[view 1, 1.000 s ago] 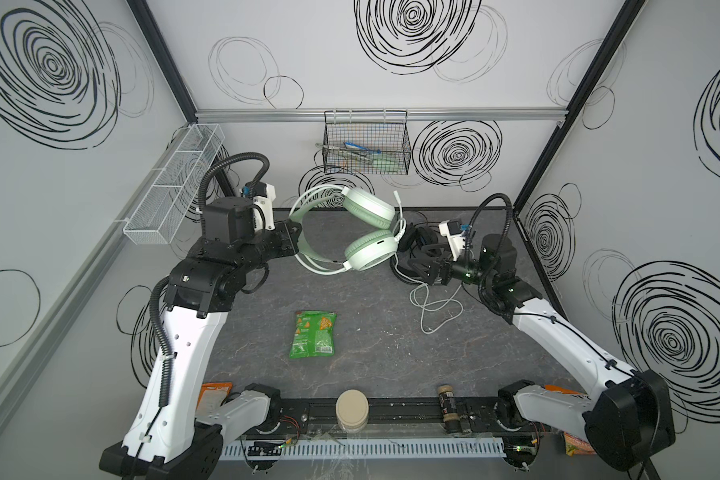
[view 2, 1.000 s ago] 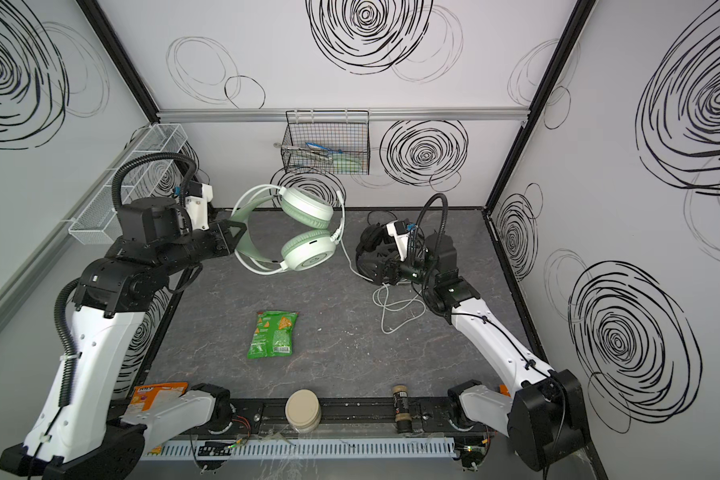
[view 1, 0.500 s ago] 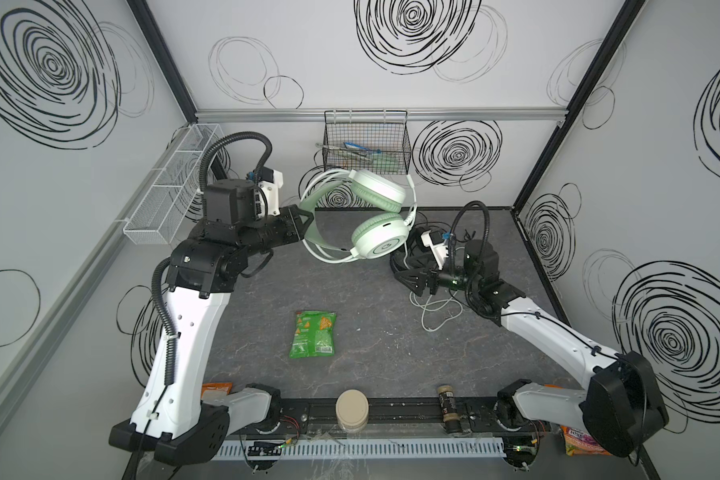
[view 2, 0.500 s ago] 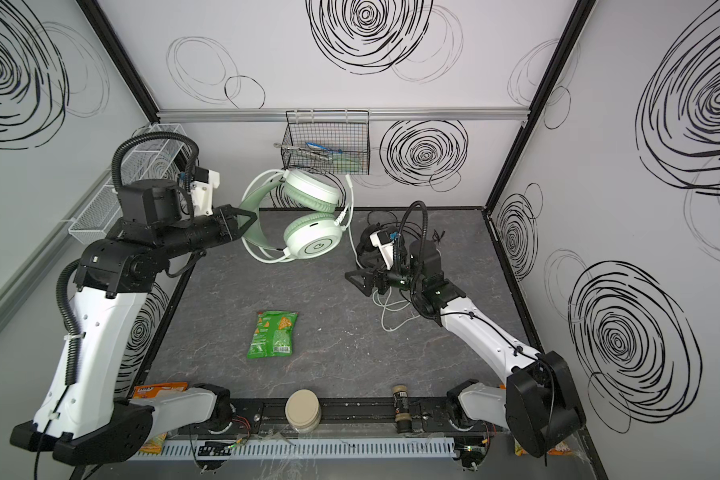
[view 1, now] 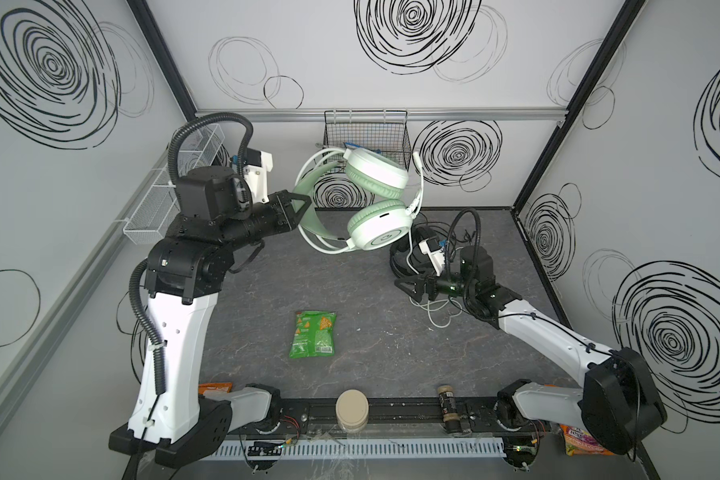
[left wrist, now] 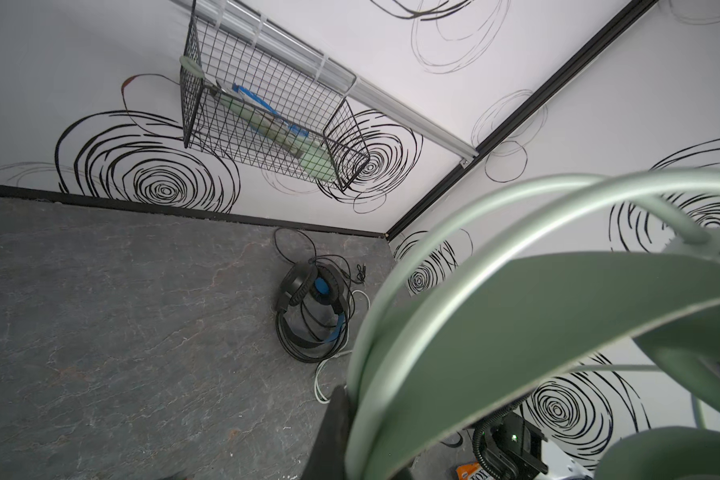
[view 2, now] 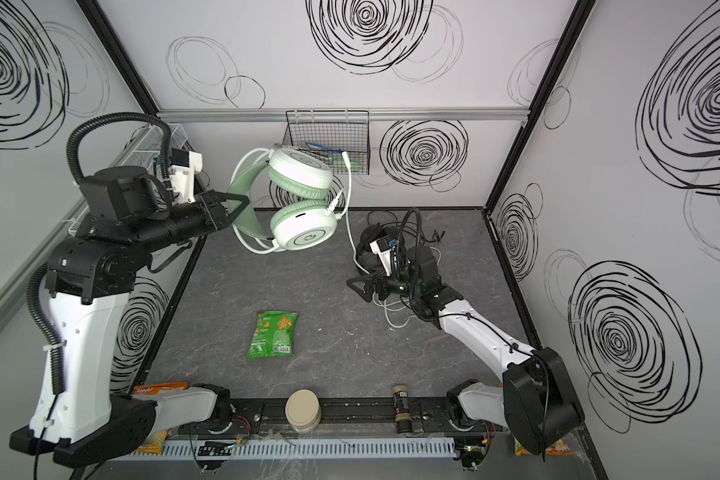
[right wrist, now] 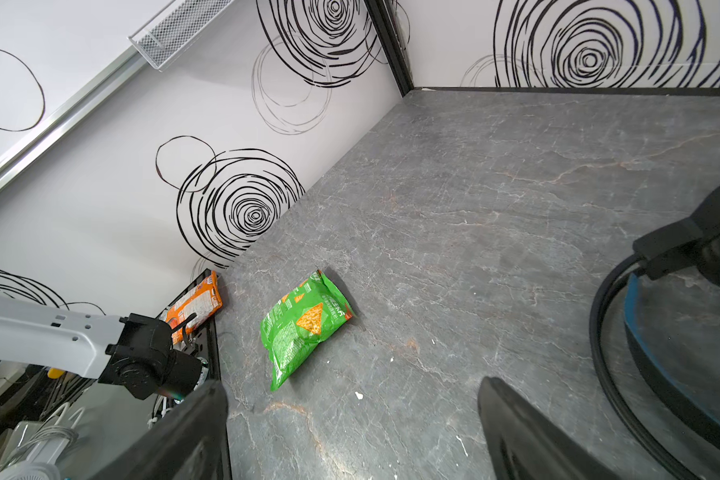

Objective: Wrap the headphones

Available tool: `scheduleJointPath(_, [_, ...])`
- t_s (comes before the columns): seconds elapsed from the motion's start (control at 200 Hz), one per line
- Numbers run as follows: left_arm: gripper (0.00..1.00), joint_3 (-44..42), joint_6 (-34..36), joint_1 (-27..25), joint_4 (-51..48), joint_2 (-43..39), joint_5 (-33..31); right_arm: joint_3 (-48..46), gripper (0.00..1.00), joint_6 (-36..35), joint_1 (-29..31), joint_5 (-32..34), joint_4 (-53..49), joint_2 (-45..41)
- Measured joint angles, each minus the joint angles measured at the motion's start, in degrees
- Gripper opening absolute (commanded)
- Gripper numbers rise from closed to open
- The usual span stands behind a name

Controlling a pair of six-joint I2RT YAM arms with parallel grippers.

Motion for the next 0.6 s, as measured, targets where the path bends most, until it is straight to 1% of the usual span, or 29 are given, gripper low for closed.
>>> scheduleJointPath(0.09, [0.0, 2.9, -0.5, 0.8, 0.0, 0.5, 0.5, -0.9, 0.97, 0.0, -0.5, 0.0, -0.6, -1.0])
scheduleJointPath(0.245, [0.0, 5.0, -1.6, 2.2, 0.2, 0.6, 1.7, -3.4, 0.88, 0.2, -1.6, 0.1, -1.4, -3.4])
scheduleJointPath(0.505, [0.0, 5.0, -3.9, 3.8, 1.4, 1.2, 3.4, -5.3, 0.68, 1.1, -3.1, 0.6, -1.5, -4.3])
scheduleJointPath(0.6, [0.0, 5.0, -4.5, 4.5, 1.8, 1.2, 4.0, -5.3, 0.55, 1.1, -3.3, 1.0, -1.4, -4.3])
